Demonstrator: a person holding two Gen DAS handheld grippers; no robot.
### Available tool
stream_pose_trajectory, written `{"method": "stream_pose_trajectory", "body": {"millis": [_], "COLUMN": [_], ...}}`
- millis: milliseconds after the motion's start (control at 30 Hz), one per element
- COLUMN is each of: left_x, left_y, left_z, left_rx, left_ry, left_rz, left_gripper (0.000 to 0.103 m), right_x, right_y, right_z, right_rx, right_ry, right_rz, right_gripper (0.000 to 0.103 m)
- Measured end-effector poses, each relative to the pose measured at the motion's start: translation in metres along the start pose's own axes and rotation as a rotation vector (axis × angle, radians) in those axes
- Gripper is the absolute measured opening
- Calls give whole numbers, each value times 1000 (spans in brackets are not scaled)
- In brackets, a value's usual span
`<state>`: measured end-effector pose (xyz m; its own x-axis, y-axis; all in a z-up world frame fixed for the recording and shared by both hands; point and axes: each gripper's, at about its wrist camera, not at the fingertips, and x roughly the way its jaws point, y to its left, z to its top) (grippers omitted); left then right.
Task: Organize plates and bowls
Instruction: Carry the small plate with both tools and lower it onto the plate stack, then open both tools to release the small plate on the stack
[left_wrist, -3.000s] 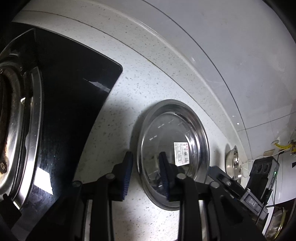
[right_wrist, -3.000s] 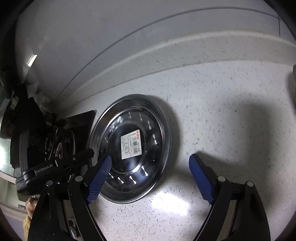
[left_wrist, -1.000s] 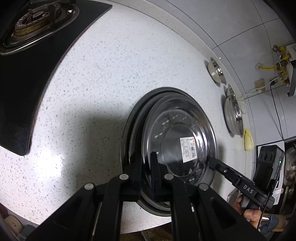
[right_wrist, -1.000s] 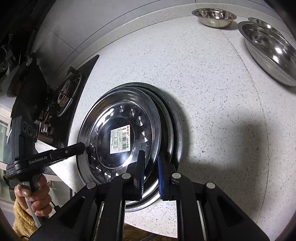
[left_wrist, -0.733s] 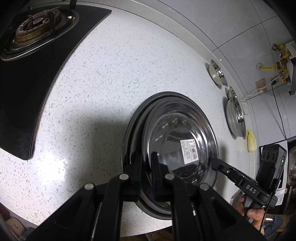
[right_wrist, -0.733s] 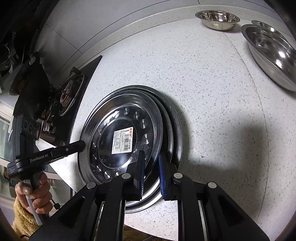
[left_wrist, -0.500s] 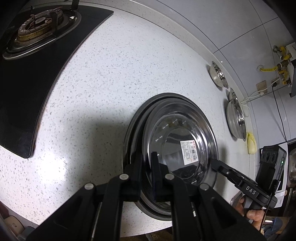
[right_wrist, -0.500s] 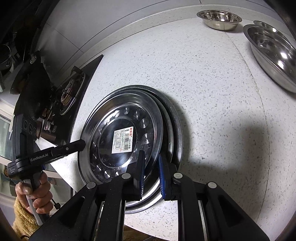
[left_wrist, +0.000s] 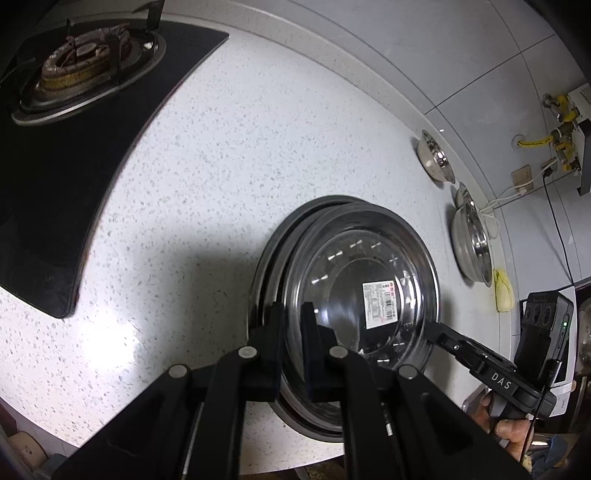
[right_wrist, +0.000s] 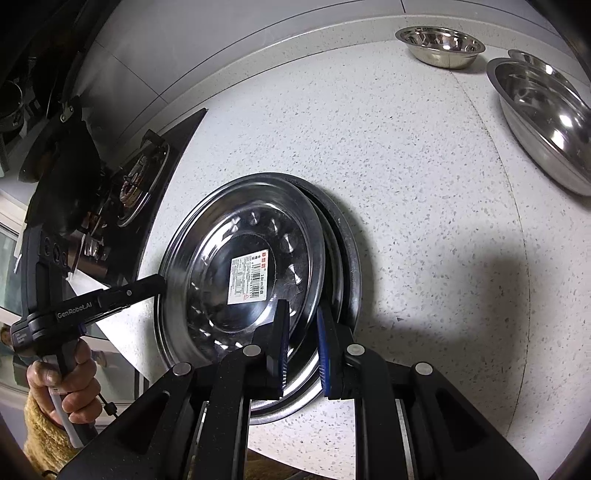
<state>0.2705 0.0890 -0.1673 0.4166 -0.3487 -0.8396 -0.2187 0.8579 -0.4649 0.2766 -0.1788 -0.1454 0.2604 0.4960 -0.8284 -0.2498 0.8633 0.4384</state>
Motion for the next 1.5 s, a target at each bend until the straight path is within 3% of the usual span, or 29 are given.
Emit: {"method": "stream_pose_trajectory", "body": {"millis": [233, 467, 567, 633, 733, 967, 1133, 1300, 1500], "left_x": [-12, -36, -46, -52, -59, -64, -66, -60, -38], "left_y": [2, -2, -6, -10, -15, -36, -63, -95, -149], "left_z": [-2, -7, -9, -11, -14, -21, -22, -22, -17], "left_rx": [36, 109, 142, 164, 189, 236, 284, 318, 369], "left_ry": [-71, -199, -260, -292, -323, -348, -376, -392, -373], "left_rz": [22, 91, 128, 148, 167, 175, 192, 197, 176], "left_gripper": [9, 9, 16, 24, 26, 26, 26, 34, 35], "right_x": [-2, -6, -7, -7, -9, -20, -34, -53, -90], "right_y": [5, 8, 11, 13, 14, 15, 6, -15, -59], "right_z": [1, -1, -4, -6, -8, -12, -13, -11, 2], "right_rx": [-14, -6, -12, -11, -11, -35, -34, -30, 10], "right_ry": [-4, -19, -27, -35, -45, -77, -111, -157, -228], "right_rz": [-77, -110, -127, -136, -132, -133, -132, -140, -168], "right_gripper": [14, 14, 16, 26, 30, 45, 61, 71, 72]}}
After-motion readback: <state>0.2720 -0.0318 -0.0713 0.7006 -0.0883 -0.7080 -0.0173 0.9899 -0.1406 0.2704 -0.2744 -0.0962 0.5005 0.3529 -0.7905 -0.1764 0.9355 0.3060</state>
